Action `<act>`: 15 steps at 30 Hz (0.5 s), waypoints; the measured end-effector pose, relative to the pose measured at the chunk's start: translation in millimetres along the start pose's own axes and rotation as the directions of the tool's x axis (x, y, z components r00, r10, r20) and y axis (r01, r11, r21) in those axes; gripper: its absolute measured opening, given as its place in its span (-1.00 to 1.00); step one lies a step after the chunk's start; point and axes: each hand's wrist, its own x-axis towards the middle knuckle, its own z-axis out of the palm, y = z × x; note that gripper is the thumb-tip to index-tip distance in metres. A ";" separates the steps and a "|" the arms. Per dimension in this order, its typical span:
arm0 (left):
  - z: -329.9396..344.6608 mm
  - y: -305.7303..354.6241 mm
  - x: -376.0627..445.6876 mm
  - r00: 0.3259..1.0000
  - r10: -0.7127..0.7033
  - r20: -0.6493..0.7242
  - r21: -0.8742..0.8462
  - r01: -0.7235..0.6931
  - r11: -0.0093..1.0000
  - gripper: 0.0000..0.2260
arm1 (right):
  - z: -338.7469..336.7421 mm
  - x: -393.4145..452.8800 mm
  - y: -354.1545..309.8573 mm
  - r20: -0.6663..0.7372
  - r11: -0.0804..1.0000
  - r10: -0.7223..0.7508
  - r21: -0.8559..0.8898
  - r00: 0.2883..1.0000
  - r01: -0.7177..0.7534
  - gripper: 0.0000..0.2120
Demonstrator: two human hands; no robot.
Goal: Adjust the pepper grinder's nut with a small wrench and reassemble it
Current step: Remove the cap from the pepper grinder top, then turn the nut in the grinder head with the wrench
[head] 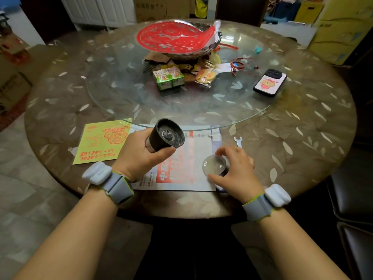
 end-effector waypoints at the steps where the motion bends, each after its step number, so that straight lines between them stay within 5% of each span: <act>1: -0.4 0.9 -0.3 1.000 0.001 -0.005 0.000 -0.001 1.000 -0.62 | 0.2 -0.4 1.7 0.021 1.000 0.004 -0.025 1.000 -0.003 -0.55; 6: -1.0 2.5 -0.8 1.000 0.006 -0.006 0.004 -0.006 1.000 -0.64 | -4.5 5.7 16.9 -0.029 0.999 -0.024 -0.048 0.999 0.023 -0.63; 11: -0.8 3.3 -0.7 1.000 0.007 0.000 0.029 -0.007 1.000 -0.66 | -18.0 23.7 35.6 -0.124 0.930 0.095 -0.342 0.988 -0.133 -0.79; 15: -1.4 2.7 -0.3 1.000 -0.003 0.000 0.024 0.003 1.000 -0.49 | -22.8 38.5 28.0 -0.119 0.869 0.163 -0.454 0.979 -0.200 -0.78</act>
